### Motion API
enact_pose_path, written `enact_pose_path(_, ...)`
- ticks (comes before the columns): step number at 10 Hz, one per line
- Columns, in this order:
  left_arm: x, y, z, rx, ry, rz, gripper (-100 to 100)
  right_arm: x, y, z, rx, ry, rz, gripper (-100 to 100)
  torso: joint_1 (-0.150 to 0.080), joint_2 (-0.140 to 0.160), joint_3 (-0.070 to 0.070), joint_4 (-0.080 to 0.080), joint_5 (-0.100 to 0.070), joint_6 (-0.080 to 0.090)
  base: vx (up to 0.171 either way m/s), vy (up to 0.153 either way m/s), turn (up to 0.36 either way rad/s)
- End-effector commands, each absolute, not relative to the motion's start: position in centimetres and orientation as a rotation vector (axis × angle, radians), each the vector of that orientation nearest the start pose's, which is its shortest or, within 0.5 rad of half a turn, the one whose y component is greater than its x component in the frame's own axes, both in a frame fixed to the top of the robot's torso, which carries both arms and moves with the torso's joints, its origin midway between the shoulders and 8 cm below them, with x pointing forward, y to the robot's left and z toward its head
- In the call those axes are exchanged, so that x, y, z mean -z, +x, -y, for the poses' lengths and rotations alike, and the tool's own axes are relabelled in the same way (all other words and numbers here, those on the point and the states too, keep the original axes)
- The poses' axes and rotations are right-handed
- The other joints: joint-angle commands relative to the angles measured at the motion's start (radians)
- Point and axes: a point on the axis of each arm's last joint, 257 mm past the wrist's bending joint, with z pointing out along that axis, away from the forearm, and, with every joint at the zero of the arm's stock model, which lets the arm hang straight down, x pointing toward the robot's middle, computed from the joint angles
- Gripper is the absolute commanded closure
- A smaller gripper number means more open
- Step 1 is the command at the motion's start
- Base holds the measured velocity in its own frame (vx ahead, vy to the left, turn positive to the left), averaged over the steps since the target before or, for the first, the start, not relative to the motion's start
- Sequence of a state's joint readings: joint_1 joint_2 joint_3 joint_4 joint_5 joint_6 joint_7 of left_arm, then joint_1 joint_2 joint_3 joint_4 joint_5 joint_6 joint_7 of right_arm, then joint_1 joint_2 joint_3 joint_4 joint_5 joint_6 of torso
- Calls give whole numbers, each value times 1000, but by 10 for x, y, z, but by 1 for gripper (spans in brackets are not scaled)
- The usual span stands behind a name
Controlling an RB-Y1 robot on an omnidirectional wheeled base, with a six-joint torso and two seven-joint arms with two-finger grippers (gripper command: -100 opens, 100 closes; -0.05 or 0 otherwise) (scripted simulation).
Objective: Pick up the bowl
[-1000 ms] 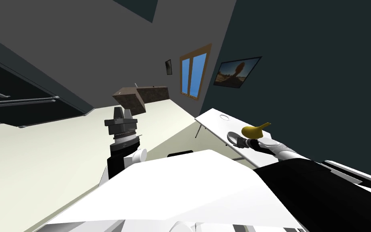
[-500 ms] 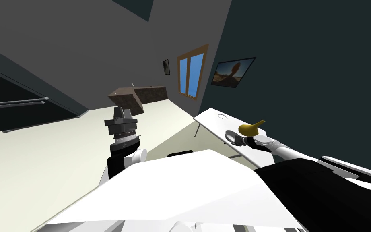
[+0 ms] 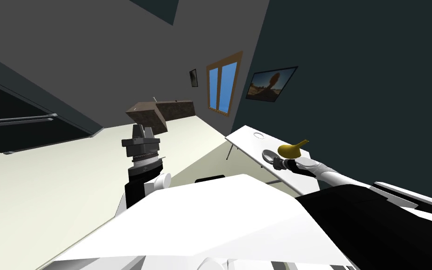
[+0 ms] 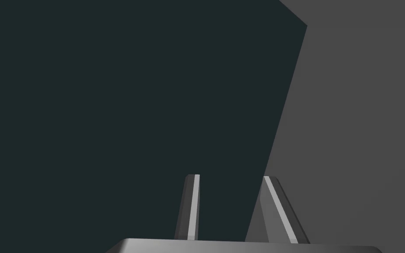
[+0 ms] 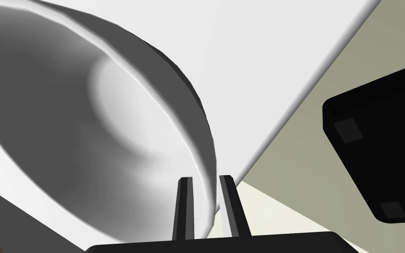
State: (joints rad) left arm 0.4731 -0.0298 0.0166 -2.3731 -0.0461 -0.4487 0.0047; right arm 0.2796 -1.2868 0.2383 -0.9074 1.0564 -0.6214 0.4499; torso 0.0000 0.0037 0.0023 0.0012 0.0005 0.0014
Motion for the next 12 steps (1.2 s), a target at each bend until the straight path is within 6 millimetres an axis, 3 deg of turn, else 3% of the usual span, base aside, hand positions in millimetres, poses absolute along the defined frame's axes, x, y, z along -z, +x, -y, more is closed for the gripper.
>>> enact_pose_path(1, -64, 333, -277, 1281, -598, -564, 0, 366, 229, 694, 461, -1240, -2450, 0, 0, 0, 0, 0, 0, 0, 0, 0, 0)
enact_pose_path(2, -64, 333, -277, 1281, -598, -564, 0, 371, 212, 697, 447, -1226, -2464, 100, 0, 0, 0, 0, 0, 0, 13, 13, 149)
enact_pose_path(3, -64, 333, -277, 1281, -598, -564, 0, 379, 196, 694, 419, -1225, -2475, 100, 1, -1, 0, 0, 0, -1, 29, 22, 257)
enact_pose_path(5, -64, 333, -277, 1281, -598, -564, 0, 372, 194, 701, 443, -1198, -2476, 100, 2, -3, -2, -1, -1, -2, 17, 10, 42)
enact_pose_path(6, -64, 333, -277, 1281, -598, -564, 0, 378, 177, 699, 422, -1189, -2487, 100, 1, -2, -1, 0, -1, -1, 11, 13, 145)
enact_pose_path(7, -64, 333, -277, 1281, -598, -564, 0, 373, 175, 705, 440, -1170, -2489, 100, 2, -2, -1, 0, -1, -3, 12, 10, 93)
enact_pose_path(8, -64, 333, -277, 1281, -598, -564, 0, 381, 154, 702, 412, -1167, -2508, 100, 2, -2, -1, 0, 0, -2, 21, 9, 148)
enact_pose_path(9, -64, 333, -277, 1281, -598, -564, 0, 373, 154, 710, 439, -1143, -2504, 100, 2, -2, -1, 0, -1, -2, 18, 8, 66)
enact_pose_path(10, -64, 333, -277, 1281, -598, -564, 0, 380, 133, 707, 415, -1138, -2521, 100, 2, -2, -1, 0, -1, -1, 22, 12, 156)
enact_pose_path(12, -64, 333, -277, 1281, -598, -564, 0, 372, 133, 715, 444, -1113, -2518, 100, 2, -2, -2, -1, -3, -2, 11, 10, 33)
